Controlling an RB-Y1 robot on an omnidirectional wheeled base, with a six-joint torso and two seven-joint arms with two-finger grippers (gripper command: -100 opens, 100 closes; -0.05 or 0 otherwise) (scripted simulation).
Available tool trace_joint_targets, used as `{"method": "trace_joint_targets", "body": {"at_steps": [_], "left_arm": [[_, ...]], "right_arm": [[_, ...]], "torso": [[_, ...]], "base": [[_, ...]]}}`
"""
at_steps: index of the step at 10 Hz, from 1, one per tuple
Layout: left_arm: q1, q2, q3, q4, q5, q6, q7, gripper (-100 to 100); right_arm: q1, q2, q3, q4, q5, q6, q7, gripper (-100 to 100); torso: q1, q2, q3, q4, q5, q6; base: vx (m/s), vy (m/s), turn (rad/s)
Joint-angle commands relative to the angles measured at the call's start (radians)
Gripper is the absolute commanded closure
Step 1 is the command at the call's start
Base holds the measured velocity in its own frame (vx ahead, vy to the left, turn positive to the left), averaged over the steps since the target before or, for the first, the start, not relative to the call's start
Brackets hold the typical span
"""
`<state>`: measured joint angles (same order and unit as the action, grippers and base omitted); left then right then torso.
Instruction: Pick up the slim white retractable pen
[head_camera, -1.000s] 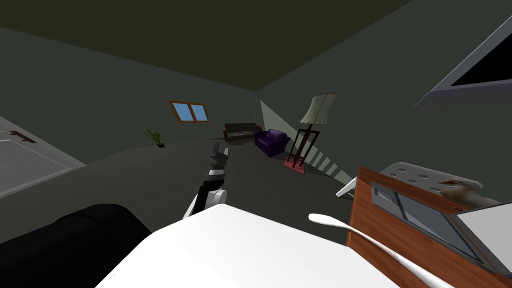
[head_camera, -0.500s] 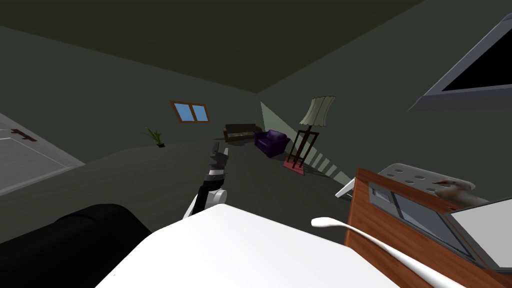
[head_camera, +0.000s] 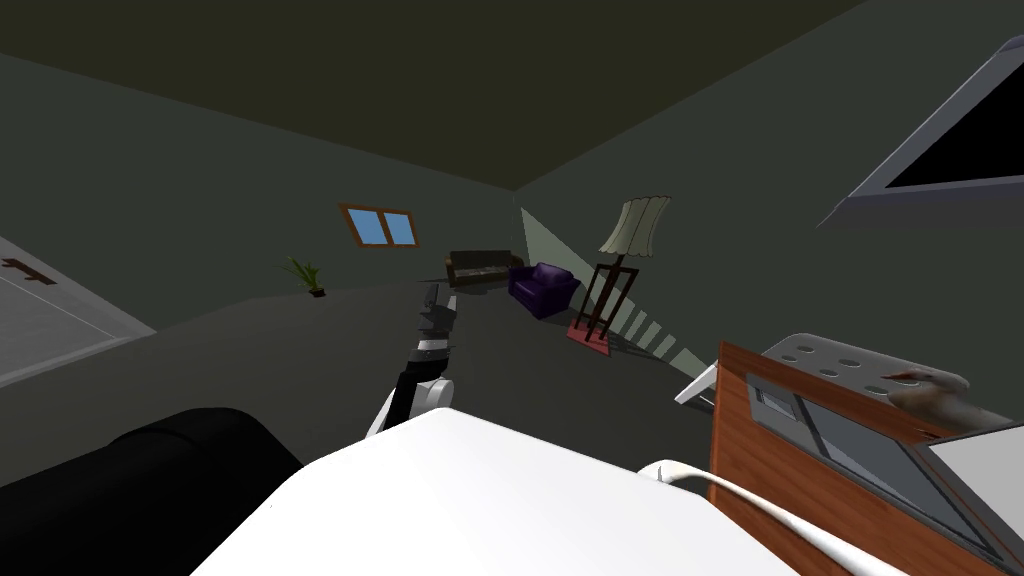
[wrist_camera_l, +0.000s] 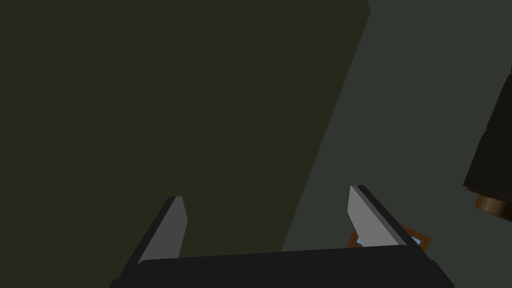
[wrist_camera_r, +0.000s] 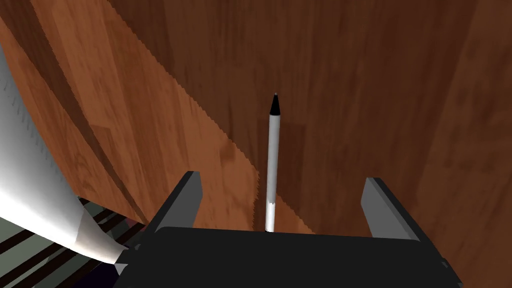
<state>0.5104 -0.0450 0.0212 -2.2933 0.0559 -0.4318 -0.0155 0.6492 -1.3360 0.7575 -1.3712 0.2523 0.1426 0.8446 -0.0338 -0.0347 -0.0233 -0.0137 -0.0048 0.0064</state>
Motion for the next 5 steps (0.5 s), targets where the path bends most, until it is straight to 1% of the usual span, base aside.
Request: {"method": "trace_joint_targets", "body": {"at_steps": [1, 2, 3, 4, 5], "left_arm": [[0.000, 0.000, 0.000, 0.000, 0.000, 0.000, 0.000, 0], [0.000, 0.000, 0.000, 0.000, 0.000, 0.000, 0.000, 0], [0.000, 0.000, 0.000, 0.000, 0.000, 0.000, 0.000, 0], [0.000, 0.000, 0.000, 0.000, 0.000, 0.000, 0.000, 0], [0.000, 0.000, 0.000, 0.000, 0.000, 0.000, 0.000, 0]], "right_arm": [[0.025, 0.013, 0.033, 0.018, -0.002, 0.005, -0.005, -100], [0.033, 0.015, 0.046, 0.023, -0.004, 0.005, -0.006, -100], [0.050, 0.022, 0.073, 0.033, -0.008, 0.003, -0.009, -100], [0.050, 0.022, 0.073, 0.033, -0.008, 0.003, -0.009, -100], [0.067, 0.031, 0.102, 0.042, -0.012, -0.001, -0.010, -100]], "torso": [[0.000, 0.000, 0.000, 0.000, 0.000, 0.000], [-0.001, -0.001, 0.000, 0.000, 0.000, 0.000], [0.000, 0.000, 0.000, 0.000, 0.000, 0.000], [0.002, -0.001, -0.001, 0.000, 0.000, 0.000], [0.003, 0.001, 0.000, 0.000, 0.001, 0.000]], "base": [[0.200, -0.025, 0.008], [0.173, -0.007, 0.000], [0.209, 0.024, 0.013], [0.169, 0.038, 0.001], [0.174, 0.042, 0.012]]}}
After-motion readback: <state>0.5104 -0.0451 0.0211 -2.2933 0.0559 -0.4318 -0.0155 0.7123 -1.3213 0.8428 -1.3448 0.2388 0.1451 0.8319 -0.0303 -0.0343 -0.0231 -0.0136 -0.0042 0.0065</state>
